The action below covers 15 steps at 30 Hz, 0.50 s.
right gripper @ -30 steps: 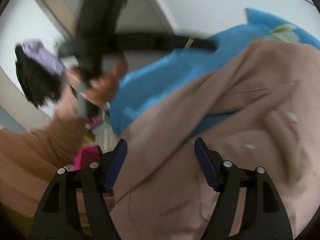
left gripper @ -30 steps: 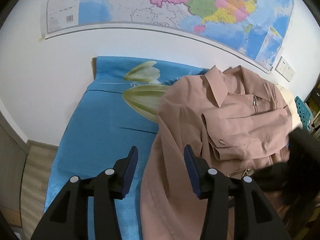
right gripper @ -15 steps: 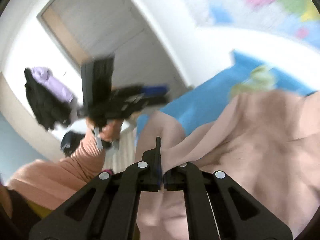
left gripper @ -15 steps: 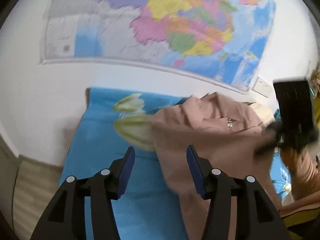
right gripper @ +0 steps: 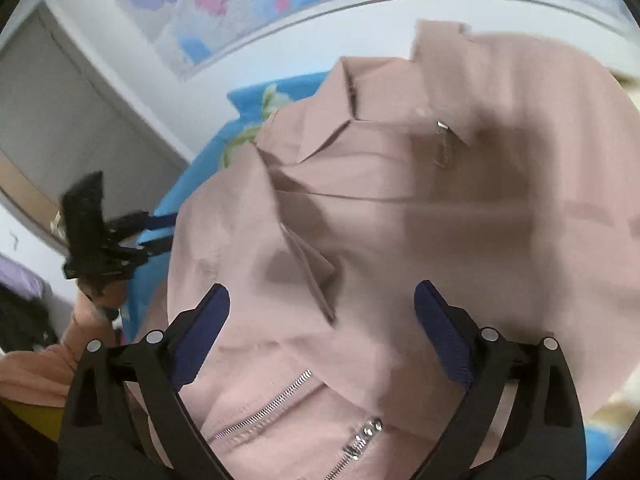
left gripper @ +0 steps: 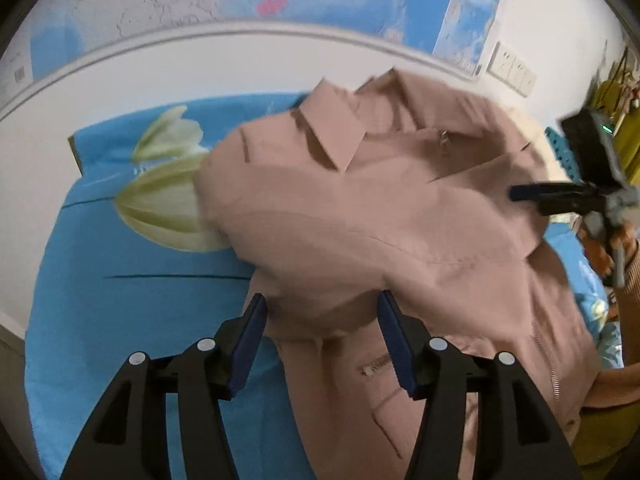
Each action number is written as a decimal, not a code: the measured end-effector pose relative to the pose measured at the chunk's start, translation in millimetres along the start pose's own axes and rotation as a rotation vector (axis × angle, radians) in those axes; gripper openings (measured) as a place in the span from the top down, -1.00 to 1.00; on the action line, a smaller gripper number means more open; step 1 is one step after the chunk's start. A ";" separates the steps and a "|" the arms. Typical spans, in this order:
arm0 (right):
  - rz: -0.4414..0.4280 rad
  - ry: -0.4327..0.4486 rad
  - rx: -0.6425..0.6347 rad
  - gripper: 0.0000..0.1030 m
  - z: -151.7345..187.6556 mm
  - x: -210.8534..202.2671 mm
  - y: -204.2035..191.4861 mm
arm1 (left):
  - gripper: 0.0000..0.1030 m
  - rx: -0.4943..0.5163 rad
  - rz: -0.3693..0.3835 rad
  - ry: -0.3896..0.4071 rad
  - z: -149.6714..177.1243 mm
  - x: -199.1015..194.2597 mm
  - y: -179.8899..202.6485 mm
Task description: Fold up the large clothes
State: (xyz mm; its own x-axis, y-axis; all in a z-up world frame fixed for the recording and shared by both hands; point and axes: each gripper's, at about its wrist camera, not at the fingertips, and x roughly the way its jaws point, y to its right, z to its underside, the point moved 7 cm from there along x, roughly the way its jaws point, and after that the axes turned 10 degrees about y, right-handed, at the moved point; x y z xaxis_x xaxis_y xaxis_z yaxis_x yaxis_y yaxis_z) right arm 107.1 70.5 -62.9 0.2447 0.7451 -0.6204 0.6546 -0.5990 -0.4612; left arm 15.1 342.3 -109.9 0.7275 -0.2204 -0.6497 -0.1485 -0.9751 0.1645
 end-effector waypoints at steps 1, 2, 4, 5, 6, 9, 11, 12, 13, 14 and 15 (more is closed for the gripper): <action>-0.032 0.016 0.007 -0.81 9.2 -6.9 -4.3 | -0.07 -0.010 -0.005 -0.009 1.7 5.2 -3.1; -0.053 0.029 0.001 -0.82 19.9 -13.2 -11.6 | -0.07 -0.027 -0.011 -0.020 3.5 10.2 -8.0; -0.045 0.042 -0.050 -0.84 32.3 -18.3 -25.3 | -0.07 -0.060 -0.032 -0.034 5.8 14.6 -18.6; -0.018 0.055 -0.091 -0.84 35.7 -18.9 -35.2 | -0.07 -0.073 -0.034 -0.036 5.6 16.3 -22.3; 0.030 0.072 -0.157 -0.83 41.6 -18.5 -40.9 | -0.07 -0.092 -0.034 -0.037 5.8 16.6 -25.7; 0.128 0.080 -0.272 -0.60 37.1 -2.2 -45.5 | -0.06 -0.097 -0.044 -0.033 3.2 16.5 -26.3; 0.112 0.072 -0.284 -0.48 32.1 20.9 -46.5 | -0.06 -0.089 -0.058 -0.031 -0.1 15.8 -23.4; 0.096 0.064 -0.292 -0.13 31.2 25.2 -45.1 | -0.06 -0.084 -0.066 -0.030 -2.1 15.2 -21.2; 0.068 0.051 -0.292 0.24 31.3 31.6 -46.8 | -0.06 -0.079 -0.075 -0.028 -4.1 13.4 -18.9; 0.014 0.020 -0.267 0.89 28.5 39.1 -52.4 | -0.06 -0.073 -0.080 -0.021 -6.4 11.4 -16.2; -0.003 0.008 -0.252 0.90 26.0 37.3 -55.0 | -0.06 -0.058 -0.073 -0.003 -9.9 5.6 -10.5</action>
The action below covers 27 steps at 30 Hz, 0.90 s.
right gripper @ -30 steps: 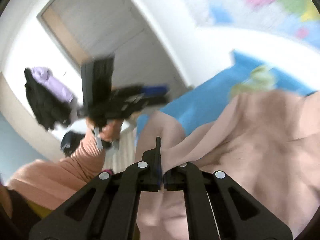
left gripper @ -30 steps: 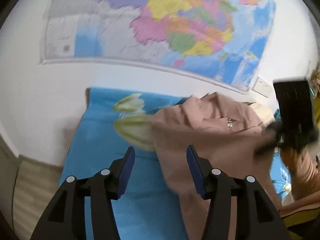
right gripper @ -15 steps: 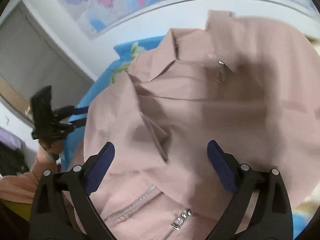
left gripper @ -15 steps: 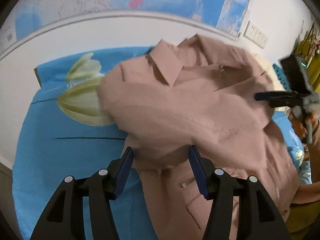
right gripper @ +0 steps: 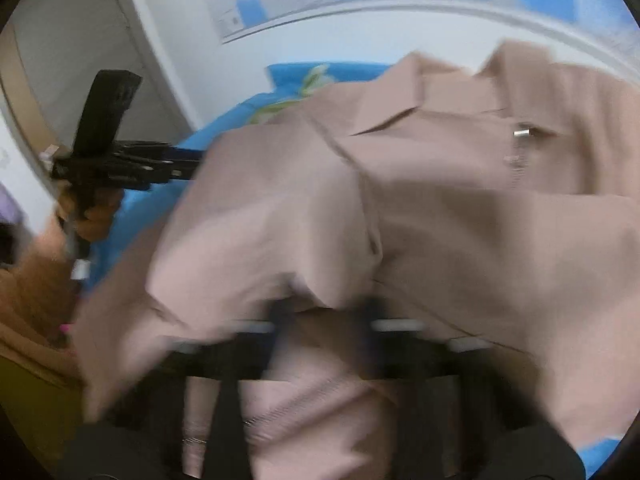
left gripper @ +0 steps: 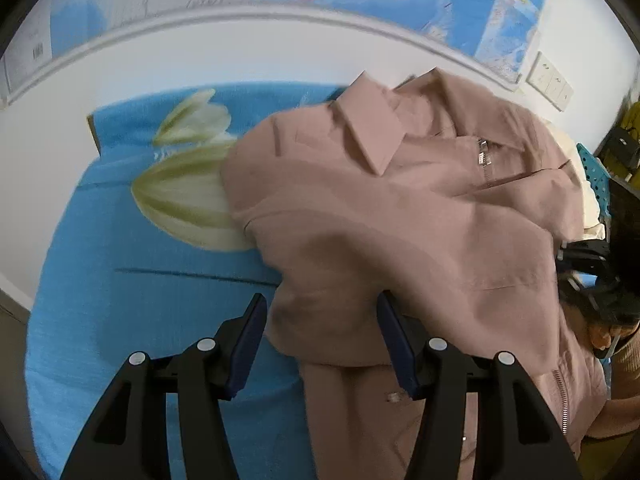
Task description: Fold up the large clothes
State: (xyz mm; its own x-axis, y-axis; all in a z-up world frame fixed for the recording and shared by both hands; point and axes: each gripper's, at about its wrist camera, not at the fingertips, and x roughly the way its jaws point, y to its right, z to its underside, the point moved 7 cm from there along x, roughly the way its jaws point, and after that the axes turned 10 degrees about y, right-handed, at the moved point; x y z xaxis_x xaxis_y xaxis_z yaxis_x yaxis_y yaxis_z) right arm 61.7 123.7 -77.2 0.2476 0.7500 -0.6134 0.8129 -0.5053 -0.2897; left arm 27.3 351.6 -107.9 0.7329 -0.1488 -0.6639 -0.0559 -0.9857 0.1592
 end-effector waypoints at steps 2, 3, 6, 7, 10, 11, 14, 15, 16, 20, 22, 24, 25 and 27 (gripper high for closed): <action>-0.015 0.057 0.006 0.90 -26.4 -11.2 -3.8 | -0.06 0.032 0.035 0.041 -6.5 -14.6 13.8; -0.030 0.080 0.009 0.90 -37.3 -16.3 -5.7 | -0.07 0.058 0.076 0.075 -10.6 -26.5 25.5; -0.028 0.100 0.020 0.90 -74.5 -10.5 -8.5 | -0.19 0.114 0.208 0.138 -19.3 -50.0 59.6; -0.016 0.093 0.014 0.90 -82.4 -3.6 -5.2 | -0.22 0.139 0.250 0.150 -20.9 -54.5 72.6; -0.010 0.033 0.013 0.78 -91.0 31.3 0.1 | -0.52 0.220 0.266 0.146 -19.3 -46.4 103.5; -0.019 0.012 0.029 0.72 -90.0 42.9 1.3 | -0.51 0.241 0.242 0.129 -16.6 -38.2 109.3; 0.003 0.039 0.070 -0.14 -86.9 47.8 14.6 | 0.06 0.252 0.147 0.021 -3.3 1.6 107.8; 0.008 0.049 0.087 -0.50 -82.3 41.9 18.0 | 0.22 0.228 0.130 -0.014 0.9 13.5 102.3; 0.017 0.065 0.123 -0.53 -75.3 35.0 24.9 | 0.27 0.193 0.132 -0.036 3.4 21.7 96.2; 0.046 0.036 0.199 -0.53 -42.9 26.6 47.0 | 0.33 0.089 0.174 -0.048 2.9 30.6 76.2; 0.040 0.006 0.232 -0.46 -31.0 31.3 50.2 | 0.33 0.067 0.190 -0.046 3.3 29.3 73.0; 0.037 -0.026 0.219 -0.18 -22.3 44.2 45.1 | 0.33 0.057 0.197 -0.048 4.5 31.0 72.9; 0.035 -0.033 0.204 0.47 -20.8 49.8 41.4 | 0.32 0.053 0.198 -0.049 5.9 31.3 73.2; -0.003 -0.052 0.208 0.67 -19.8 55.3 34.0 | 0.27 0.049 0.200 -0.051 9.8 30.0 74.9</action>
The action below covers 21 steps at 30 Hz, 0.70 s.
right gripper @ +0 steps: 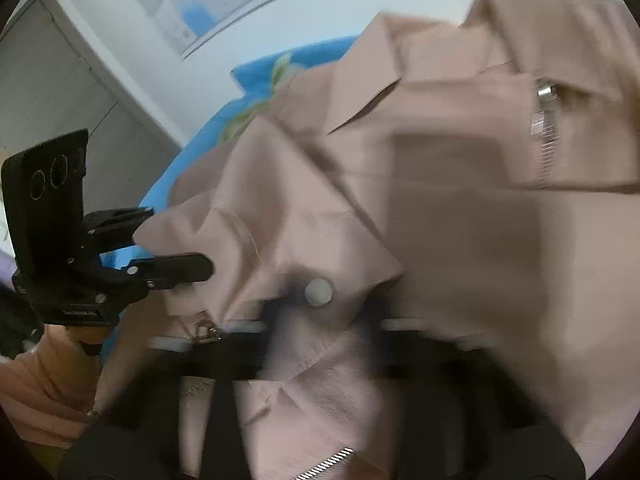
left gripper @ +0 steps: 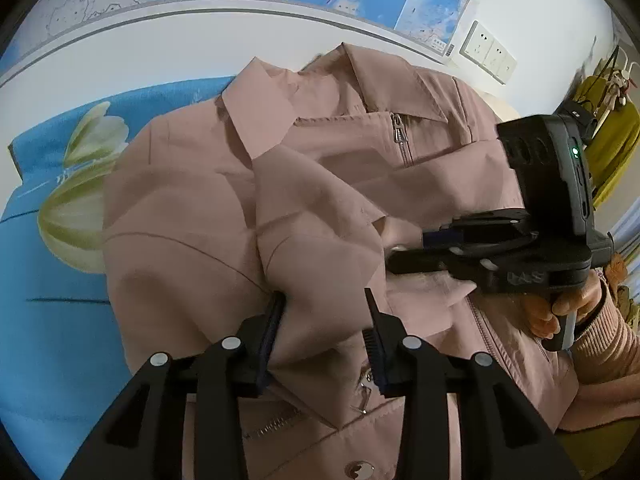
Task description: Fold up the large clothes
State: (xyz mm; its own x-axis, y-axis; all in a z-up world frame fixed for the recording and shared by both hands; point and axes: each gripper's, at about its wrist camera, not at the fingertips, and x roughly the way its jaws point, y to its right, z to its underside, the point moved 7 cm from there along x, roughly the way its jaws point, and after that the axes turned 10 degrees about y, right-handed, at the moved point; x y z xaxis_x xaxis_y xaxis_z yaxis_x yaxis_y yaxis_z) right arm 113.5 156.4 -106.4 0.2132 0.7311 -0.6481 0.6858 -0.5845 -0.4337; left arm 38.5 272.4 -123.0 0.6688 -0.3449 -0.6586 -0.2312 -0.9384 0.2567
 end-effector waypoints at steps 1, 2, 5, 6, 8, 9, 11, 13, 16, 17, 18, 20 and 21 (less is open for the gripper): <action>0.000 0.024 0.001 0.67 -3.8 -6.9 -1.4 | 0.24 -0.003 0.005 0.003 1.7 -4.6 2.5; 0.001 0.046 -0.003 0.68 -8.2 -14.8 -2.5 | 0.17 -0.008 0.015 0.009 2.2 -7.8 2.6; 0.017 0.168 -0.003 0.68 -30.6 -74.8 -3.4 | 0.15 -0.019 0.001 0.044 11.2 -28.7 -4.9; 0.027 0.190 -0.001 0.68 -35.2 -90.0 -3.1 | 0.13 -0.026 -0.007 0.054 15.3 -38.1 -8.6; 0.089 0.234 -0.014 0.68 -40.6 -127.0 5.0 | -0.05 -0.032 -0.020 0.065 21.4 -49.9 -13.5; 0.141 0.256 -0.029 0.68 -40.7 -147.8 11.3 | -0.06 -0.030 -0.033 0.072 25.6 -55.6 -16.3; 0.262 0.258 -0.043 0.67 -35.1 -161.2 26.5 | -0.06 -0.035 -0.066 0.074 31.7 -60.2 -23.3; 0.301 0.208 0.002 0.64 -20.9 -159.2 47.9 | -0.06 -0.074 -0.071 0.070 37.5 -59.5 -32.1; 0.356 0.143 0.065 0.56 3.5 -147.1 73.2 | -0.06 -0.115 -0.101 0.057 45.2 -57.4 -45.2; 0.370 0.130 0.072 0.52 11.5 -144.6 78.6 | -0.06 -0.120 -0.104 0.056 46.8 -58.7 -47.1; 0.363 0.136 0.082 0.37 16.0 -145.4 79.2 | -0.06 -0.124 -0.107 0.059 47.0 -60.3 -48.4; 0.330 0.168 0.102 -0.09 20.0 -150.9 73.7 | -0.10 -0.117 -0.129 0.081 41.4 -64.7 -50.8; 0.315 0.200 0.108 -0.21 21.3 -158.7 70.5 | -0.20 -0.111 -0.136 0.092 36.9 -65.9 -52.1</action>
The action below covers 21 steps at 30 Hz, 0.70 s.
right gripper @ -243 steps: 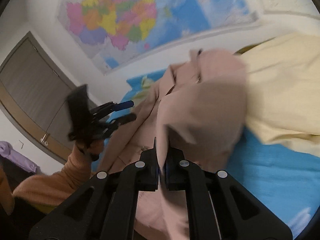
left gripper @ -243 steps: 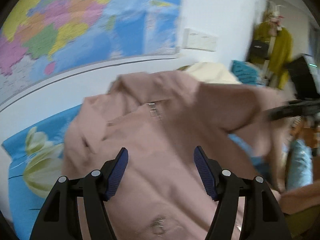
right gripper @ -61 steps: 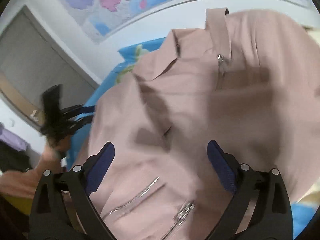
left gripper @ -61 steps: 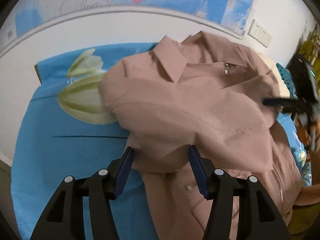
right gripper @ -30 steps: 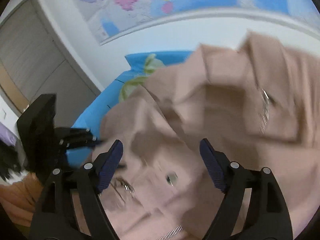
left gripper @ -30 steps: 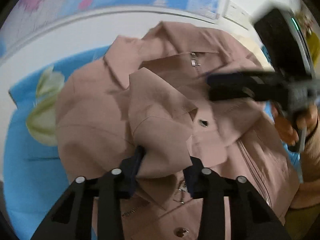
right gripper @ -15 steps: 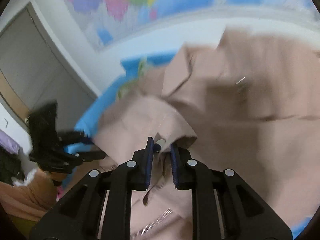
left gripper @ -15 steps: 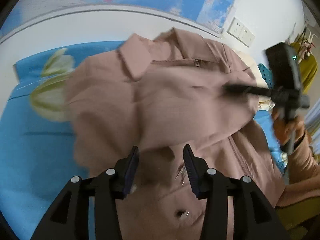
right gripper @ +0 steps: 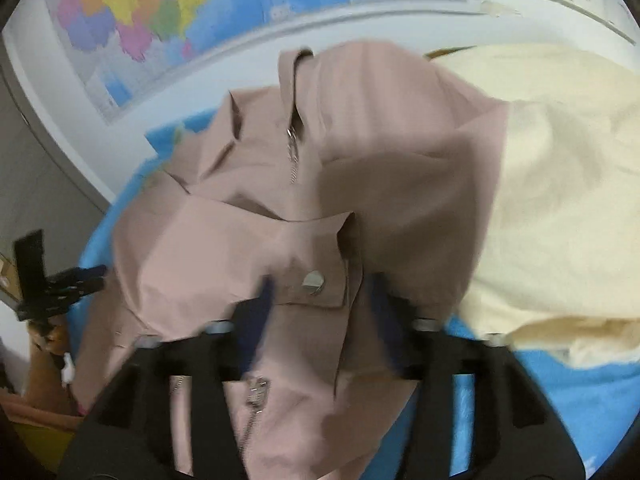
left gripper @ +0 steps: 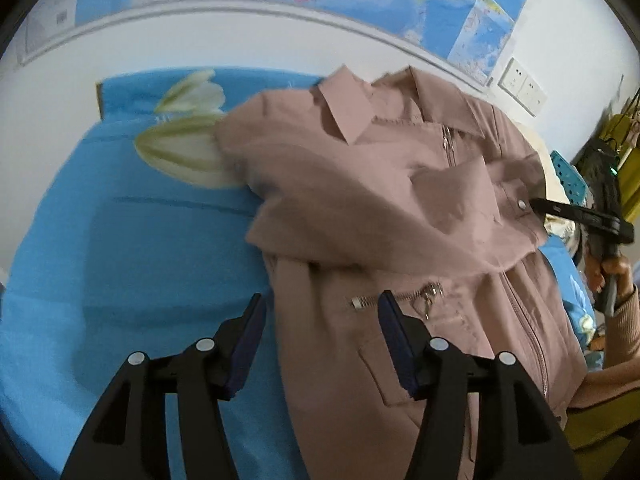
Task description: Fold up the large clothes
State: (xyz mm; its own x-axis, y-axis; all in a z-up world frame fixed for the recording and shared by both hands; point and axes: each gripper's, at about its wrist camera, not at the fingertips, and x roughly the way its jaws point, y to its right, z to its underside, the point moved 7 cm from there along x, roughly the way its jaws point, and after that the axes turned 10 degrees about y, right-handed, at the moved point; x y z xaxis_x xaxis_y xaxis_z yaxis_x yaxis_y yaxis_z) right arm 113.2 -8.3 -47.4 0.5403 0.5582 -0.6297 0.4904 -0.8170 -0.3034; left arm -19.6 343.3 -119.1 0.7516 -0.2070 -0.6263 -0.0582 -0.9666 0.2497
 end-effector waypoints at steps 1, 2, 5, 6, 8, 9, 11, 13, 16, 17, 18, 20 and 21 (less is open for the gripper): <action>-0.010 0.018 0.000 -0.23 0.8 -6.9 -0.8 | -0.27 0.004 -0.003 0.005 -3.0 0.1 -0.4; -0.012 0.022 -0.005 -0.25 0.6 -8.9 -2.3 | -0.29 0.012 -0.010 0.010 -8.1 2.0 -1.8; -0.008 0.006 -0.024 -0.33 8.8 -7.6 -2.5 | -0.29 0.032 -0.024 -0.012 -14.5 15.5 -4.0; -0.011 -0.003 -0.026 -0.33 11.3 -4.6 -2.8 | -0.29 0.030 -0.029 -0.030 -14.2 22.1 -5.1; -0.018 -0.031 -0.048 -0.28 16.3 12.3 -12.1 | -0.28 0.027 -0.021 -0.053 -9.9 31.0 -5.5; -0.006 -0.037 -0.067 0.00 17.8 20.3 -14.1 | -0.14 0.026 -0.013 -0.065 -6.1 35.9 -5.2; 0.043 -0.054 -0.137 0.96 18.4 33.1 -18.0 | 0.29 0.042 -0.022 -0.072 1.0 41.3 -4.1; 0.019 -0.040 -0.121 0.93 13.5 28.0 -16.2 | 0.91 0.040 -0.043 -0.058 0.9 36.5 -6.5; 0.069 0.111 -0.099 0.93 -18.9 -5.8 -2.4 | 0.93 -0.006 -0.026 -0.012 -3.4 16.4 -11.1; 0.079 0.152 -0.074 0.93 -26.8 -16.2 4.6 | 0.93 -0.004 -0.024 -0.001 -3.2 8.1 -12.2; 0.104 0.204 -0.041 0.93 -38.0 -31.1 17.9 | 0.93 0.001 -0.022 -0.001 -2.3 4.6 -11.1; 0.121 0.179 -0.014 0.93 -39.5 -31.9 34.2 | 0.91 0.030 -0.001 -0.025 3.5 2.8 -6.1; 0.133 0.142 -0.005 0.92 -33.8 -25.3 40.1 | 0.85 0.051 -0.006 -0.043 7.1 4.9 -3.8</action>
State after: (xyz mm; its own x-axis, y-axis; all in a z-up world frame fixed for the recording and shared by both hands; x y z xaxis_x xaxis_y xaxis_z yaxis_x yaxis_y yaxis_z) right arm 142.2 -50.2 -19.5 0.6914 0.4608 -0.5565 0.4120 -0.8842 -0.2203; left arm -20.4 344.9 -128.4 0.7233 -0.2064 -0.6590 -0.0877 -0.9740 0.2088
